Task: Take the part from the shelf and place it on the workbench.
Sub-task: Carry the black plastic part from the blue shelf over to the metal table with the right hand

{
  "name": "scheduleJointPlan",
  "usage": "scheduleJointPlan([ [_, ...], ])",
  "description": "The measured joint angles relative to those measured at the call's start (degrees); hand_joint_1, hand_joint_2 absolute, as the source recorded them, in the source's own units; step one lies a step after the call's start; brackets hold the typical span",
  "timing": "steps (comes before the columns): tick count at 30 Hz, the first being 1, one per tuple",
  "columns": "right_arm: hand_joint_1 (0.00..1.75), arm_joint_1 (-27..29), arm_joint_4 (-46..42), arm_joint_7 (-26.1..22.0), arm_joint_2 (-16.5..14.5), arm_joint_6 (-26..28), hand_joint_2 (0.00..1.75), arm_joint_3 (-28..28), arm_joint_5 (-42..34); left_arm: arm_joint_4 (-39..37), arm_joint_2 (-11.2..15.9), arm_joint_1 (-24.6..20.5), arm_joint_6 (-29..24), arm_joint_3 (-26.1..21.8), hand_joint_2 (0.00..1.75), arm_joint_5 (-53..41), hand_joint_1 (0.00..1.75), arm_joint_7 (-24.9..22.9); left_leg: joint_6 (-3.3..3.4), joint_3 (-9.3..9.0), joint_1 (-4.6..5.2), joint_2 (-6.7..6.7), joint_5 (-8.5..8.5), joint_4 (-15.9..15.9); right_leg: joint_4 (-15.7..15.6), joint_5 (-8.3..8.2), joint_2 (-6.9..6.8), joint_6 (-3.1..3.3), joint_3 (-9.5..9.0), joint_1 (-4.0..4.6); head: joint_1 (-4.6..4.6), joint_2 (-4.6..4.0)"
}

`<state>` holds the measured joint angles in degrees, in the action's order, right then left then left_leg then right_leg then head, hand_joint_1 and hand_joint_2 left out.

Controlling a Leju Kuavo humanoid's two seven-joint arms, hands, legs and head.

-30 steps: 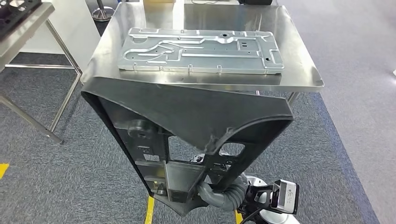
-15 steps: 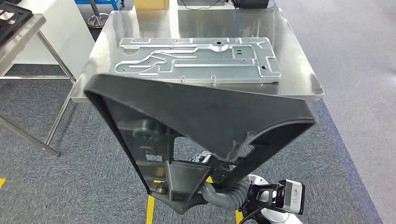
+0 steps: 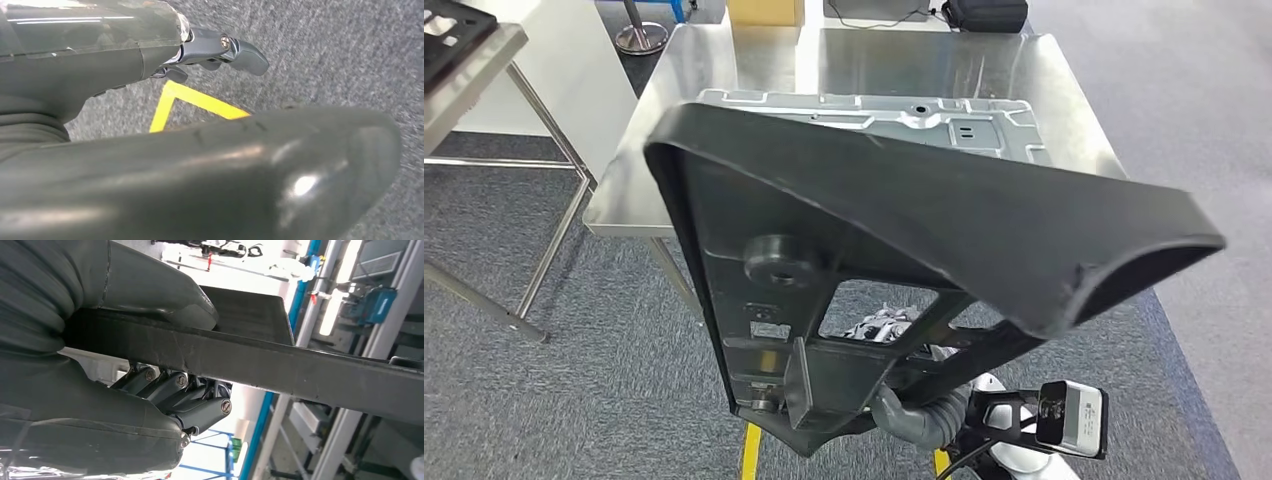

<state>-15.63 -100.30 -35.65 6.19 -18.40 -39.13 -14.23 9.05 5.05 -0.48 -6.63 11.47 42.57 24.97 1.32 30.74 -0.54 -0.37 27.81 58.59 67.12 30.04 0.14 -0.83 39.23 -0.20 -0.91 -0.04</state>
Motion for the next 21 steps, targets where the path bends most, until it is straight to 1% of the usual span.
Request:
scheduleJointPlan([
  [1,1.61,0.14,-0.32,-0.05,-0.01,-0.22,1.75,0.15,-0.02,0.00,-0.06,0.01,-0.01,-0.01,0.00,0.09,0.00,0.01,-0.17,-0.70,0.10,-0.05,0.57,0.01,-3.38,-2.83,0.01,0.62,-0.75,0.37,0.11,0.00],
  [2,1.61,0.28,-0.67,-0.09,-0.01,-0.38,1.75,0.28,-0.01,0.00,-0.10,-0.02,-0.03,-0.02,0.00,0.20,0.00,0.02,-0.43,-1.18,0.15,-0.11,1.07,-0.06,-5.95,-4.90,0.02,1.17,-1.37,0.72,0.18,0.00],
  [3,1.61,0.43,-1.03,-0.12,-0.02,-0.45,1.75,0.42,-0.02,0.00,-0.13,-0.04,-0.05,-0.03,0.00,0.30,0.00,0.03,-0.73,-1.63,0.18,-0.17,1.37,-0.09,-7.35,-6.14,0.06,1.59,-1.71,0.97,0.24,0.00],
  [4,1.61,0.55,-1.35,-0.15,-0.05,-0.52,1.75,0.55,-0.04,0.00,-0.13,-0.04,-0.07,-0.05,0.00,0.40,0.00,0.05,-1.09,-1.97,0.24,-0.23,1.45,-0.04,-7.77,-6.24,0.18,1.86,-1.91,1.04,0.34,0.00],
  [5,1.61,0.66,-1.68,-0.13,-0.10,-0.63,1.75,0.69,-0.11,0.00,-0.07,-0.07,-0.10,-0.10,0.00,0.45,0.00,0.06,-1.39,-2.22,0.31,-0.24,1.48,0.05,-8.14,-6.18,0.27,2.07,-2.45,0.94,0.34,0.00],
  [6,1.61,0.79,-1.98,-0.07,-0.20,-0.84,1.75,0.87,-0.27,0.00,-0.02,-0.04,-0.15,-0.16,0.00,0.48,0.00,0.06,-1.64,-2.38,0.35,-0.16,1.58,0.69,-8.53,-6.12,0.35,2.31,-3.15,0.76,0.35,0.00],
  [7,1.61,0.86,-2.19,0.00,-0.33,-1.14,1.75,1.07,-0.50,0.00,0.02,-0.05,-0.19,-0.22,0.00,0.51,0.00,0.08,-1.84,-1.94,0.36,-0.08,1.98,2.02,-8.85,-5.84,0.42,2.57,-3.95,0.57,0.48,0.00],
  [8,1.61,0.96,-2.34,0.07,-0.49,-1.44,1.75,1.26,-0.77,0.00,0.07,-0.10,-0.22,-0.28,0.00,0.52,0.00,0.08,-2.05,-0.85,0.29,-0.01,2.85,4.29,-9.09,-5.54,0.48,2.76,-4.69,0.42,0.59,0.00],
  [9,1.61,1.09,-2.40,0.11,-0.63,-1.73,1.75,1.46,-1.01,0.00,0.10,-0.15,-0.25,-0.33,0.00,0.53,0.00,0.10,-2.28,0.94,0.16,0.05,4.07,7.34,-9.22,-5.16,0.50,2.90,-5.22,0.36,0.69,0.00],
  [11,1.61,1.54,-2.42,-0.02,-0.79,-2.17,1.75,1.84,-1.29,0.00,0.19,-0.22,-0.25,-0.36,0.00,0.53,0.00,0.13,-2.77,5.34,-0.06,0.05,6.75,13.45,-9.20,-4.36,0.68,2.96,-5.98,0.32,0.82,0.00],
  [12,1.61,1.90,-2.45,-0.22,-0.81,-2.32,1.75,2.09,-1.33,0.00,0.21,-0.21,-0.25,-0.37,0.00,0.51,0.00,0.14,-2.95,6.86,-0.16,0.05,7.20,14.87,-9.17,-3.91,0.87,2.91,-6.45,0.29,0.82,0.00],
  [13,1.61,2.27,-2.57,-0.51,-0.82,-2.46,1.75,2.34,-1.36,0.00,0.22,-0.13,-0.25,-0.38,0.00,0.49,0.00,0.14,-3.09,7.57,-0.26,0.06,6.55,14.51,-9.13,-3.41,1.11,2.81,-7.02,0.24,0.82,0.00],
  [14,1.61,2.59,-2.77,-0.81,-0.83,-2.59,1.75,2.59,-1.31,0.00,0.25,-0.02,-0.24,-0.38,0.00,0.45,0.00,0.14,-3.18,7.37,-0.37,0.06,4.61,12.23,-9.05,-2.86,1.33,2.67,-7.68,0.17,0.83,0.00],
  [15,1.61,2.84,-3.05,-1.10,-0.83,-2.76,1.75,2.82,-1.14,0.00,0.30,0.07,-0.23,-0.38,0.00,0.42,0.00,0.14,-3.23,6.58,-0.46,0.05,1.66,8.64,-8.96,-2.24,1.52,2.48,-8.34,0.09,0.83,0.00],
  [16,1.61,3.03,-3.32,-1.34,-0.83,-2.95,1.75,3.03,-0.92,-0.02,0.36,0.18,-0.23,-0.39,0.00,0.40,0.00,0.13,-3.22,5.81,-0.48,0.04,-0.72,5.29,-8.78,-1.64,1.67,2.23,-8.93,0.06,0.80,0.00],
  [17,1.61,3.23,-3.57,-1.53,-0.83,-3.13,1.75,3.22,-0.63,-0.03,0.40,0.15,-0.22,-0.39,0.00,0.40,0.00,0.15,-2.92,5.15,-0.39,0.06,-2.09,2.76,-8.62,-1.10,1.78,1.90,-9.23,0.06,0.86,0.00],
  [18,1.61,3.44,-3.80,-1.67,-0.83,-3.20,1.75,3.39,-0.31,-0.04,0.44,0.08,-0.21,-0.39,0.00,0.40,0.00,0.17,-2.47,4.83,-0.28,0.06,-2.83,1.42,-8.47,-0.65,1.85,1.52,-9.38,0.09,0.87,0.00],
  [20,1.61,3.80,-4.25,-1.78,-0.81,-3.16,1.75,3.67,0.13,-0.05,0.47,-0.10,-0.15,-0.39,0.00,0.41,0.00,0.21,-1.40,4.51,-0.08,0.09,-2.35,1.04,-8.25,-0.13,1.90,0.85,-9.51,0.20,0.96,0.00],
  [21,1.61,3.88,-4.53,-1.78,-0.82,-3.10,1.75,3.79,0.28,-0.05,0.48,-0.12,-0.13,-0.39,0.00,0.41,0.00,0.21,-1.05,4.21,-0.16,0.07,-2.50,0.89,-7.97,0.08,1.78,0.58,-9.61,0.16,0.93,0.00],
])
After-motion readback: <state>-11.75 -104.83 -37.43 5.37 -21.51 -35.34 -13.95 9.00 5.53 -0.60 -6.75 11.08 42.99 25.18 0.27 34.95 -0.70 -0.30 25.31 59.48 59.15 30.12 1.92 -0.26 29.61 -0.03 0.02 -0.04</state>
